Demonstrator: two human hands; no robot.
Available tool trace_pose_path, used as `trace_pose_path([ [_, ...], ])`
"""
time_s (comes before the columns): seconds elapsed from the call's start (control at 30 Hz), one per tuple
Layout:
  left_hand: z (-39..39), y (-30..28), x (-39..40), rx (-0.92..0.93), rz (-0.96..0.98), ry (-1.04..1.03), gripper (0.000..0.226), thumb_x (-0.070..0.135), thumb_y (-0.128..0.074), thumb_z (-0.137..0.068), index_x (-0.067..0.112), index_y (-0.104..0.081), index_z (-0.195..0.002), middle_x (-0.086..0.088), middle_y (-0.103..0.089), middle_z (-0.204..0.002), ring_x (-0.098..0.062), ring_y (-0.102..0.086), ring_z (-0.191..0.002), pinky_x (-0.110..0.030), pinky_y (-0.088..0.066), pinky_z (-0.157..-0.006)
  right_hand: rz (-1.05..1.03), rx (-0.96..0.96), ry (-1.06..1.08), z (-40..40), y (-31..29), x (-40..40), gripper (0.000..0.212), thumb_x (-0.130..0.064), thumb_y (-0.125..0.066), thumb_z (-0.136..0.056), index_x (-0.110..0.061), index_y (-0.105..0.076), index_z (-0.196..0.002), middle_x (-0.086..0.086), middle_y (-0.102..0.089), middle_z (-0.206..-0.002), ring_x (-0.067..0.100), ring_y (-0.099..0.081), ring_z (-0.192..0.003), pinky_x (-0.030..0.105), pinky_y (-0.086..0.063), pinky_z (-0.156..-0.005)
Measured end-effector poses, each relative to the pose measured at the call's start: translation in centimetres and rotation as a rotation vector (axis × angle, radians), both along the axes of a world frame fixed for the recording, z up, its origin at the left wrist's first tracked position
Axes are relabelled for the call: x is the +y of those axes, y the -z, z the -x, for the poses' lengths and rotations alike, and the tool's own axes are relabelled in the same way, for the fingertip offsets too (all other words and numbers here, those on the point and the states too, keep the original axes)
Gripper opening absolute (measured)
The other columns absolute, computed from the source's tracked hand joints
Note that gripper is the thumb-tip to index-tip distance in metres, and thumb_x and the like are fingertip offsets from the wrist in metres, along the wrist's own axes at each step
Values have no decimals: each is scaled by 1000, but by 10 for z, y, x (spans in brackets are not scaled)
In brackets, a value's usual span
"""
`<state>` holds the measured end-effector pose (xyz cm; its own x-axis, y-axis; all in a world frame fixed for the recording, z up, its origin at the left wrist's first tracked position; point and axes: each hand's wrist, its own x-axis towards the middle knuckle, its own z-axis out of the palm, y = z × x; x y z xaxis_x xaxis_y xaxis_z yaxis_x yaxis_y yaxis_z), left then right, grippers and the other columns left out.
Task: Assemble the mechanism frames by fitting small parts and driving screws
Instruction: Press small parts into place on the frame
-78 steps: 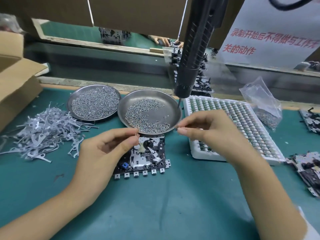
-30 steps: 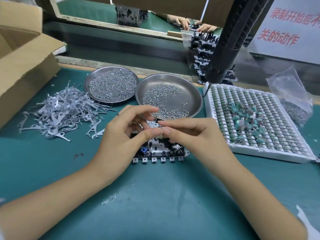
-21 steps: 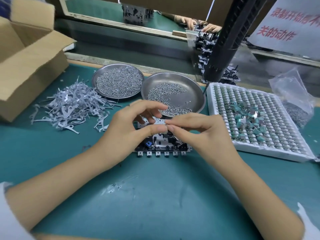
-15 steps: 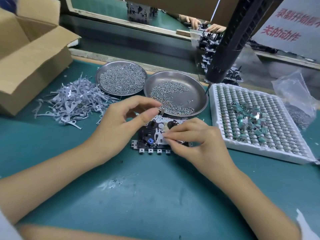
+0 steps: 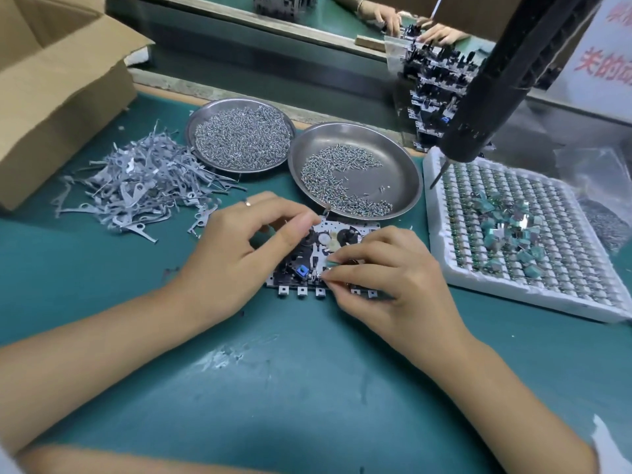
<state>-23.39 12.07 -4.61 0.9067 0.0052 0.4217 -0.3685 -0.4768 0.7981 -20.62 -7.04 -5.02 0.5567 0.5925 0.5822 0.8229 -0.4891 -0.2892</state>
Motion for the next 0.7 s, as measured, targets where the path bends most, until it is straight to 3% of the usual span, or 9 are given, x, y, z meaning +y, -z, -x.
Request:
trace_pose_path([
  [0.07,2,0,-2,7,-34,32,16,20,-58,-87,17,-71,-96,-2,-63,-85,-13,-59,-79,-27,-46,-74,14,8,-1,1,0,0,7,-15,-76,-75,-14,-79,-81,-2,-72,-89,26,-59,-76,43,-48,-72],
  [0.17,6,1,-3,-21,-166,117,23,14,-63,-79,15,-68,-101,2,-62,-90,-12,-58,-83,-22,-46,-79,-7,97,6,3,-1,0,9,-12,-75,-74,-14,-79,-81,-2,-72,-90,24,-59,-78,42,-49,-74],
  [0.27,6,6,-4,-62,-326,149,34,25,-63,-76,13,-66,-107,5,-63,-96,-17,-58,-90,-41,-47,-86,-75,268,9,4,-4,-1,10,-10,-75,-73,-14,-78,-82,-5,-72,-88,18,-59,-81,37,-50,-77],
  [0.33,5,8,-5,-93,-379,136,35,23,-68,-74,14,-66,-108,5,-64,-96,-19,-58,-90,-46,-46,-84,-109,351,21,4,-7,-1,13,-10,-77,-72,-13,-78,-84,-6,-73,-88,14,-59,-83,29,-49,-80],
  [0.7,2,9,-5,-94,-395,127,36,38,-60,-77,20,-69,-107,14,-67,-91,-9,-56,-89,-30,-38,-90,-167,555,54,6,-12,1,16,1,-77,-74,-11,-79,-84,-3,-67,-86,12,-59,-85,17,-43,-80],
])
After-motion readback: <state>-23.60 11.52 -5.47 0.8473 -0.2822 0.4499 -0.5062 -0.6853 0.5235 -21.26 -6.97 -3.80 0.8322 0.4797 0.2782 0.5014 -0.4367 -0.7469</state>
